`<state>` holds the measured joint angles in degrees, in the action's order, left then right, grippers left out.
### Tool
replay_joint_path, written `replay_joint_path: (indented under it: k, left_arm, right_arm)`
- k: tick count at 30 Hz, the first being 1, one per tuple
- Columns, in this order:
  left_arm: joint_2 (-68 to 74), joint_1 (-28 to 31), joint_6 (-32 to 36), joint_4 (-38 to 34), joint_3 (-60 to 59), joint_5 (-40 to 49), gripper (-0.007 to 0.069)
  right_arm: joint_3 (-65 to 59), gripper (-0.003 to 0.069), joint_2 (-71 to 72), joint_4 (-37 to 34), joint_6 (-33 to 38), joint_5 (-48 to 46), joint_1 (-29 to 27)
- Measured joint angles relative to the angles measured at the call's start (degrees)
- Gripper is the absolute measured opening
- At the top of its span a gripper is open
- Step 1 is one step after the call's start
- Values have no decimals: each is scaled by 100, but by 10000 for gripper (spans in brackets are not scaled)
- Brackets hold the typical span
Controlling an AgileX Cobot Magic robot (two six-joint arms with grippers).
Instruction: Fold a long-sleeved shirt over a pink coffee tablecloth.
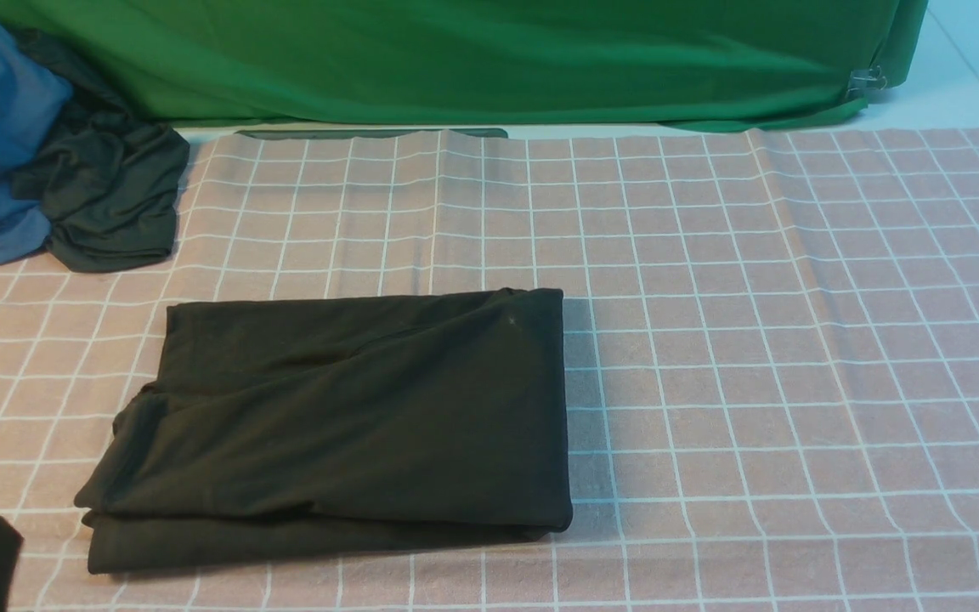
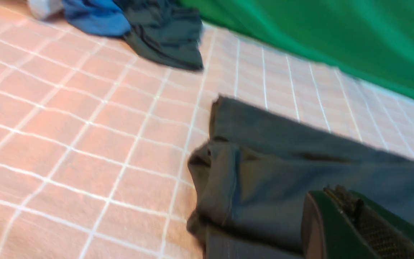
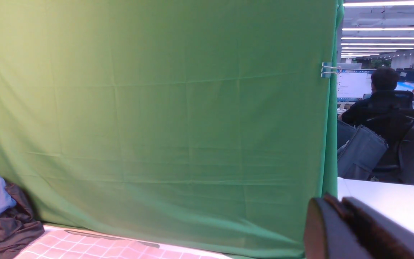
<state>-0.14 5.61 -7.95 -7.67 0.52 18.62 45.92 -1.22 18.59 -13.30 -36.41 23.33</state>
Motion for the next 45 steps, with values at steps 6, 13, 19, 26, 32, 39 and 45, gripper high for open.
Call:
replay_joint_path:
  k: [6,13,19,26,32,39,45]
  left_arm:
    - [0,-333,65,76,-91,-420,14]
    - [0,-342,83,90,-91,-541,14]
    - [0,-342,112,90,-91,-560,14]
    - [0,-342,90,97,-91,-560,14]
    - [0,-342,76,107,-91,-560,15]
    - [0,-342,71,149,-91,-560,15]
    - [0,-342,71,292,-91,-560,15]
  right_arm:
    - [0,92,0,0,0,0,0]
    - [0,107,0,4,0,0,0]
    - [0,118,0,4,0,0,0]
    - [0,136,0,4,0,0,0]
    - [0,150,0,4,0,-1,0]
    - [0,167,0,4,0,-1,0]
    - [0,183,0,4,0,-1,0]
